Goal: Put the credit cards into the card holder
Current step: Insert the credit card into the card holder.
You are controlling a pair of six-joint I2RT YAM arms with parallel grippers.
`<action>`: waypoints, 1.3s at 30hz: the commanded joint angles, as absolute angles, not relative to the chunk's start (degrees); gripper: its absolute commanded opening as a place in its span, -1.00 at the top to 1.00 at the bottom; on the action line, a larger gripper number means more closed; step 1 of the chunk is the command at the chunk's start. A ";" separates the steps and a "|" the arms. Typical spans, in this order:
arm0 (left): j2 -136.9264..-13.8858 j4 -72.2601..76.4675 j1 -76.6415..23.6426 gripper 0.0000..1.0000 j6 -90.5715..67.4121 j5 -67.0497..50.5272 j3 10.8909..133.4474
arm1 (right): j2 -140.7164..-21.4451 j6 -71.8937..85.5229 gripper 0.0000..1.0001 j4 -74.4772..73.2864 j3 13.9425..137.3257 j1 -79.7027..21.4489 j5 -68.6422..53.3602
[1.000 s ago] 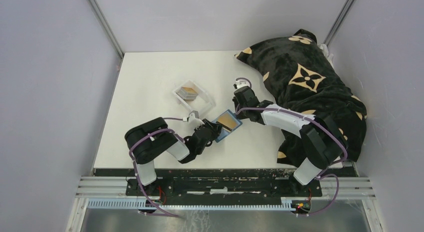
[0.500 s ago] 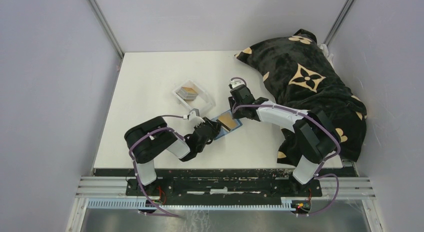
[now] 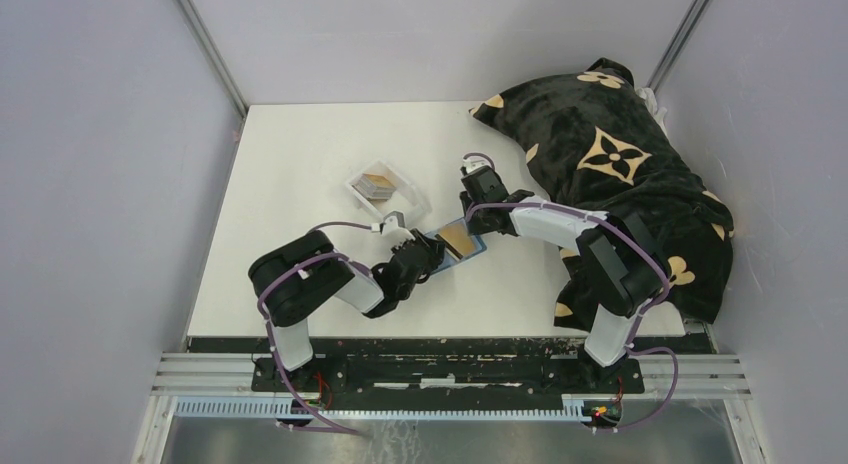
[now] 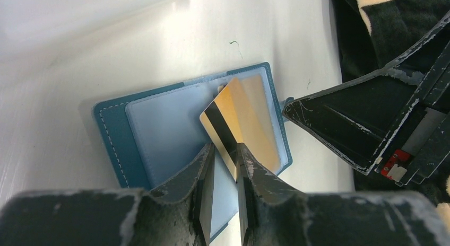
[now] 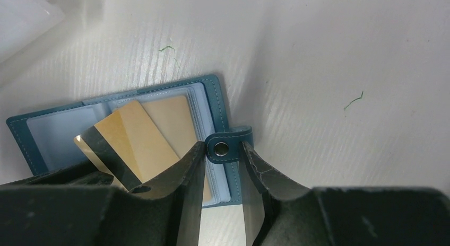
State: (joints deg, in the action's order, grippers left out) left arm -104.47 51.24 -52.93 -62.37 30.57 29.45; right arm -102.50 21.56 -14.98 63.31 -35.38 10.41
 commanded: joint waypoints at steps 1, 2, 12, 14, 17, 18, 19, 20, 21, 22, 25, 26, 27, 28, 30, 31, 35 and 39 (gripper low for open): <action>-105.27 51.81 -52.65 0.44 -58.42 32.70 31.84 | -103.16 20.96 0.32 -14.68 65.30 -34.77 11.44; -105.42 51.77 -52.65 0.44 -58.30 32.70 32.16 | -103.29 21.00 0.34 -14.68 65.16 -34.67 11.29; -107.16 51.51 -52.23 0.46 -57.68 32.09 34.56 | -103.45 21.68 0.45 -13.72 63.65 -34.33 8.90; -107.43 51.48 -52.11 0.46 -57.36 31.91 35.05 | -103.52 21.82 0.47 -13.69 63.42 -34.29 8.39; -107.98 51.09 -51.90 0.46 -56.98 31.53 35.85 | -103.77 22.03 0.49 -13.71 63.13 -34.31 8.18; -108.21 50.99 -51.75 0.46 -56.92 31.29 36.12 | -103.79 22.09 0.49 -13.71 62.93 -34.29 8.14; -108.42 50.98 -51.67 0.46 -56.88 31.09 36.33 | -103.84 22.19 0.50 -13.67 62.81 -34.30 8.05; -108.64 50.95 -51.56 0.46 -56.90 30.97 36.54 | -103.90 22.21 0.50 -13.63 62.72 -34.32 7.94; -108.82 50.97 -51.58 0.46 -56.81 30.80 36.82 | -103.94 22.30 0.51 -13.62 62.60 -34.29 7.91; -109.08 50.86 -51.46 0.46 -56.71 30.63 37.09 | -103.99 22.39 0.51 -13.67 62.40 -34.31 7.91; -109.63 50.80 -51.41 0.46 -56.59 30.23 37.73 | -103.68 22.41 0.52 -13.78 62.10 -34.22 7.99; -109.72 50.80 -51.37 0.46 -56.46 30.08 37.91 | -103.21 22.37 0.51 -13.82 61.90 -34.26 8.26; -109.81 50.76 -51.37 0.46 -56.36 30.09 38.00 | -102.81 22.40 0.48 -13.80 61.64 -34.24 8.79; -109.90 50.72 -51.35 0.46 -56.30 30.14 38.05 | -102.31 22.37 0.43 -13.82 61.46 -34.26 9.34; -109.97 50.63 -51.32 0.46 -56.32 30.14 37.93 | -101.46 22.09 0.31 -14.07 61.63 -34.22 10.29; -110.07 50.63 -51.33 0.46 -56.39 30.20 37.89 | -101.09 21.95 0.26 -14.33 61.81 -34.30 10.85; -110.29 50.72 -51.17 0.46 -56.80 30.25 37.47 | -99.24 21.68 0.21 -14.53 62.44 -34.25 12.52; -110.11 50.80 -51.05 0.46 -56.67 30.27 37.28 | -98.13 21.74 0.22 -13.63 62.82 -33.97 13.54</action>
State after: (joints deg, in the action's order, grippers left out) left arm -109.80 49.63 -51.44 -59.90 29.80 36.49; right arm -101.47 21.78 -15.00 62.11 -34.35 10.85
